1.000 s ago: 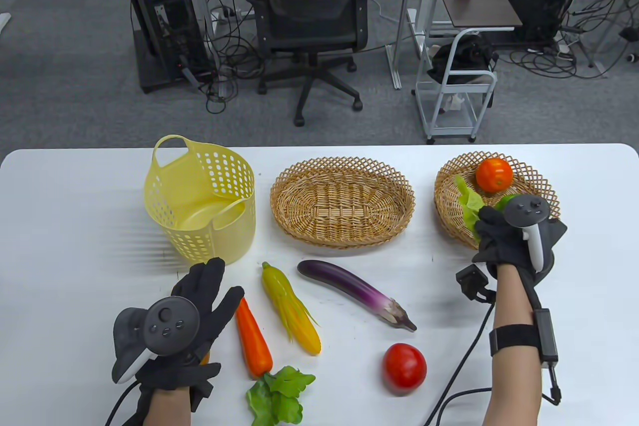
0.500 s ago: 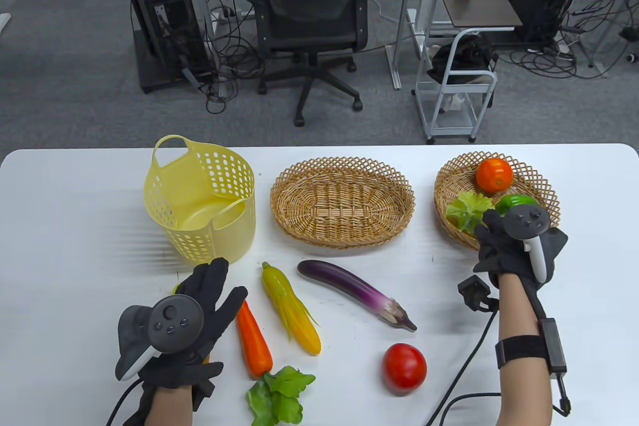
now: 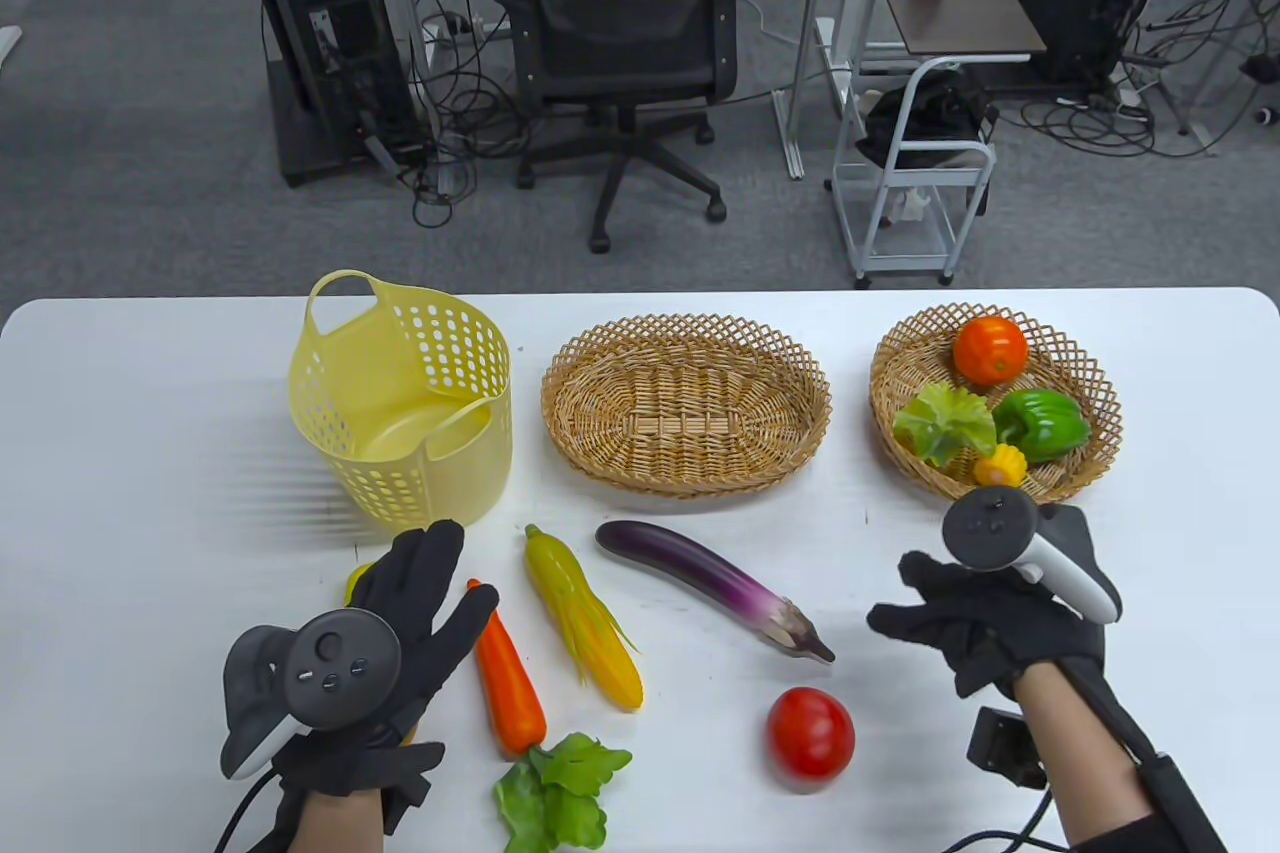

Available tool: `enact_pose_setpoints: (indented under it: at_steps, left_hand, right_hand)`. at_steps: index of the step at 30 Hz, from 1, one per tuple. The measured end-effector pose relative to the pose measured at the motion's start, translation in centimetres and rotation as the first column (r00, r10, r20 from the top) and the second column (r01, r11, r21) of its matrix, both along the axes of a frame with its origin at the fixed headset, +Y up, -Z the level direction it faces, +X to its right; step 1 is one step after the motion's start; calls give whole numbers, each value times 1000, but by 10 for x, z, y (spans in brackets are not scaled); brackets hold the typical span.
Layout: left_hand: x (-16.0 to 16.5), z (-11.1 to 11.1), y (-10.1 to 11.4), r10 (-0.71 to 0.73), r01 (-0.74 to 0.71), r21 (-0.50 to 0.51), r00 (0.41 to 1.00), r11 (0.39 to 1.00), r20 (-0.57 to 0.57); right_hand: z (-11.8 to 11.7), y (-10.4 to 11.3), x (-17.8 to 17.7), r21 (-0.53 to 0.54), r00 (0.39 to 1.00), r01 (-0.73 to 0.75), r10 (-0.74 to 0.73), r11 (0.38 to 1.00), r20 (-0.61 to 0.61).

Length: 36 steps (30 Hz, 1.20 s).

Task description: Place 10 objects into 3 containers

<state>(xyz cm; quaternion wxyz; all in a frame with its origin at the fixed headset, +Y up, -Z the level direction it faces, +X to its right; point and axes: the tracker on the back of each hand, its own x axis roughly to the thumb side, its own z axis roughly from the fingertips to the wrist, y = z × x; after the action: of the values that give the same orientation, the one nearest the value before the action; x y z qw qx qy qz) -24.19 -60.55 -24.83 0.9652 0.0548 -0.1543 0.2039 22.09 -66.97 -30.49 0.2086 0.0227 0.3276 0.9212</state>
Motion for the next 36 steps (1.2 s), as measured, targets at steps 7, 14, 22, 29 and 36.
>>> enact_pose_setpoints:
  at_steps: [7,14,22,29,36]
  left_hand:
    - [1,8,3,7,-8,22,1000,1000,24]
    - [-6,12,10,52,-54,60,998,997,37]
    - [-12,22,16,77,-81,123,996,989,43]
    - [-14,24,18,91,-97,126,994,987,54]
    - [-12,26,18,71,-76,143,997,987,39]
  right_hand:
    - [18,-15,-55,-73,970,-163,147,984,-194]
    - [29,-31,-85,-74,922,-297,266,952,-280]
    - [43,-68,-100,-70,867,-398,350,915,-353]
    - [43,-72,-101,-42,865,-382,341,923,-369]
    - [36,-60,-109,21,825,-412,382,911,-416]
